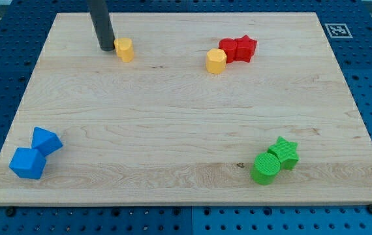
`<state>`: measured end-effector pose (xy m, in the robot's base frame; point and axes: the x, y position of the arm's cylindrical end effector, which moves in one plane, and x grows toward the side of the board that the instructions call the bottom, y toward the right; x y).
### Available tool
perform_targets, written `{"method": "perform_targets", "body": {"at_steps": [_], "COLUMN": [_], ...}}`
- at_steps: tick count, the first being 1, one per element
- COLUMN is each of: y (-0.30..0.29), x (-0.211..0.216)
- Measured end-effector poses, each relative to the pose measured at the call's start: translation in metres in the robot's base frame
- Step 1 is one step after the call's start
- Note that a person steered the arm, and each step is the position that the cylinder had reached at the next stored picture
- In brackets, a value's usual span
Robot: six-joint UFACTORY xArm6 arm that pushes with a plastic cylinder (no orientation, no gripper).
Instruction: Place the heart to parallel left of the hexagon
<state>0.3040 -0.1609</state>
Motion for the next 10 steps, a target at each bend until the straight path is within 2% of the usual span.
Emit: {"method": "perform_targets", "body": {"at_steps": [5,8,10], "y": [0.059,0.082,0.106], "x": [0.025,0.013,0.024]}}
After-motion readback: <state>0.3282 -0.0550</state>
